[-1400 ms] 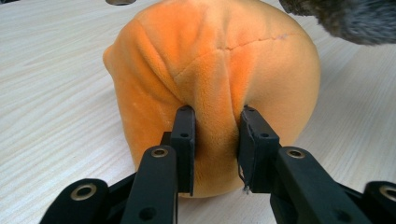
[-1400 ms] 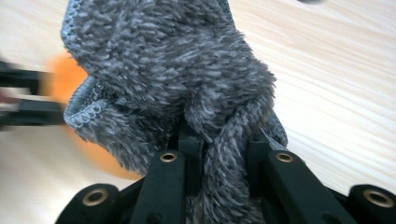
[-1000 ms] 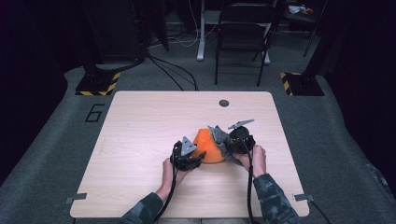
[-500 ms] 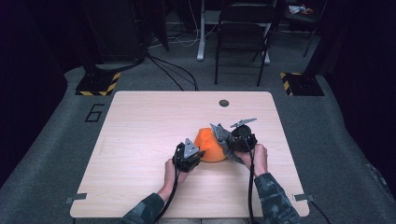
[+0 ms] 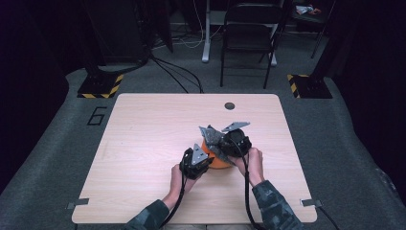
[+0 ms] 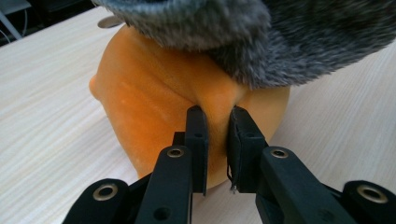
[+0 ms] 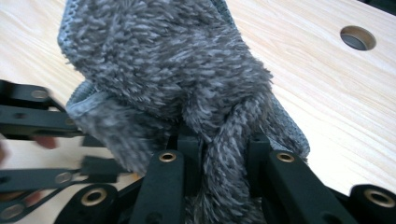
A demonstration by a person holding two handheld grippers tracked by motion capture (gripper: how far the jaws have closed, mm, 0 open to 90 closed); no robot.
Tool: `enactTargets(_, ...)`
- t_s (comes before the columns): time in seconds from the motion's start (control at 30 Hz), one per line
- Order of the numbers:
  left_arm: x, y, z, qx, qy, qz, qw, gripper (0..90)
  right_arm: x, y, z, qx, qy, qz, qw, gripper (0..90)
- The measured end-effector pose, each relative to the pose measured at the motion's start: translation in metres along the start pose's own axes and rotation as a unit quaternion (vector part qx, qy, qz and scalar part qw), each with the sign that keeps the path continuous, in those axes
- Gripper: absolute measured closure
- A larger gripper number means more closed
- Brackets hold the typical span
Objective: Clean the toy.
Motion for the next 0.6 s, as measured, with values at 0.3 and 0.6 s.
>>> enactTargets(0.3,0.004,-0.003,-0.003,0.003,0.009,-0.008,0.9999,79.0,-0.018,-0.002,-0.010,0.018,-0.017,-0.003,0.9997,75.1)
enactTargets(0.6,0.006,-0.005,-0.004,0.005,0.013,-0.015,0.9998,78.1,-0.044,-0.006,-0.032,0.046,-0.046,-0.015,0.9978,75.2)
Point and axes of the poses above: each handheld gripper's, and its own axes: y roughly backward along the jaws, z roughly out of its top, x roughly to its left, the point moved 6 cm from there along -y, roughly forward along the jaws, and after that the axes turned 2 degrees about x, right-handed, at the moved point
